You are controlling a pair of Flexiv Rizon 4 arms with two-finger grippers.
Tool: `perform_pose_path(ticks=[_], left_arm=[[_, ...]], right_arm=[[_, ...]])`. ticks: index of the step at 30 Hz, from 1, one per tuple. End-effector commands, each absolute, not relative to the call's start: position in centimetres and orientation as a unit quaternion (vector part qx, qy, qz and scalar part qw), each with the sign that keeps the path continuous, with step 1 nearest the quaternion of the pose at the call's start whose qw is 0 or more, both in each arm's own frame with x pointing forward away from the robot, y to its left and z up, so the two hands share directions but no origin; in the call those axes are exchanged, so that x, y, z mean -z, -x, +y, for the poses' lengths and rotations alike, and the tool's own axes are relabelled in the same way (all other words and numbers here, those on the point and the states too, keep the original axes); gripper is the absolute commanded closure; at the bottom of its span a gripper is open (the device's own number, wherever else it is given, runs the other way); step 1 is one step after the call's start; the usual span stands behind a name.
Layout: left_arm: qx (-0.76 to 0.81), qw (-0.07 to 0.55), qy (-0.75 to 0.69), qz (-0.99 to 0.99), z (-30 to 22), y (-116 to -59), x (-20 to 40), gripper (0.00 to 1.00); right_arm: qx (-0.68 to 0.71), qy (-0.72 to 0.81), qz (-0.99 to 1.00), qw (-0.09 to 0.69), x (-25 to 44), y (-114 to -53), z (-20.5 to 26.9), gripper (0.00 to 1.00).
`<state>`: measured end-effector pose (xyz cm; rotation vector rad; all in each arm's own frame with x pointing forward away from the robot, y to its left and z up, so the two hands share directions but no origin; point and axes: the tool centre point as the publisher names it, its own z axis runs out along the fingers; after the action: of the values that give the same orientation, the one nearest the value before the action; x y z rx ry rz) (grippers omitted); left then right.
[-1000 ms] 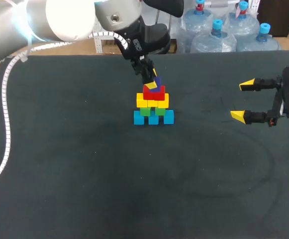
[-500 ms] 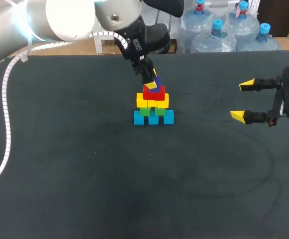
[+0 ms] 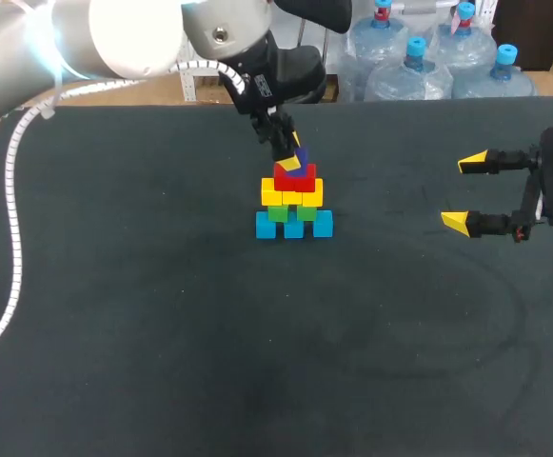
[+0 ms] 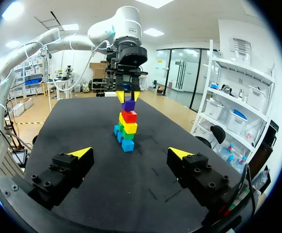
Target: Place the blue cubes, place green cubes on the blue cubes, place the yellow cubes on the green cubes, then place the red cubes on the yellow cubes, and place purple cube on the red cubes.
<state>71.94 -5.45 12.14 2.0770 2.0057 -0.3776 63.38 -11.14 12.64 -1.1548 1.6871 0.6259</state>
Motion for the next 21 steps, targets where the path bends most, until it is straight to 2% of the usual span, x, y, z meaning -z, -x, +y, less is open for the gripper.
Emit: perform_pose_path(ticks=[1,3,5,6,7,8,21], left_arm=[[0.131,0.111,-0.71,0.683,-5.5,-72.26,-12.18,1.0],[0.131,0.111,-0.709,0.684,-5.5,-72.26,-12.18,0.89],[0.132,0.11,-0.709,0.684,-5.51,-72.26,-12.18,0.82],[0.132,0.11,-0.709,0.684,-5.51,-72.27,-12.18,0.77],[0.132,0.11,-0.709,0.684,-5.51,-72.27,-12.18,0.67],[0.132,0.11,-0.709,0.684,-5.51,-72.27,-12.18,0.64],[0.132,0.108,-0.708,0.685,-5.48,-72.31,-12.22,0.61]], right_arm=[[-0.256,0.474,0.692,0.481,-12.6,-63.38,-11.1,0.0],[-0.256,0.474,0.692,0.481,-12.6,-63.38,-11.1,0.0],[-0.256,0.474,0.692,0.481,-12.6,-63.38,-11.1,0.0],[-0.256,0.474,0.692,0.481,-12.6,-63.38,-11.1,0.0],[-0.256,0.474,0.692,0.481,-12.6,-63.38,-11.1,0.0],[-0.256,0.474,0.692,0.481,-12.6,-63.38,-11.1,0.0],[-0.256,0.474,0.692,0.481,-12.6,-63.38,-11.1,0.0]])
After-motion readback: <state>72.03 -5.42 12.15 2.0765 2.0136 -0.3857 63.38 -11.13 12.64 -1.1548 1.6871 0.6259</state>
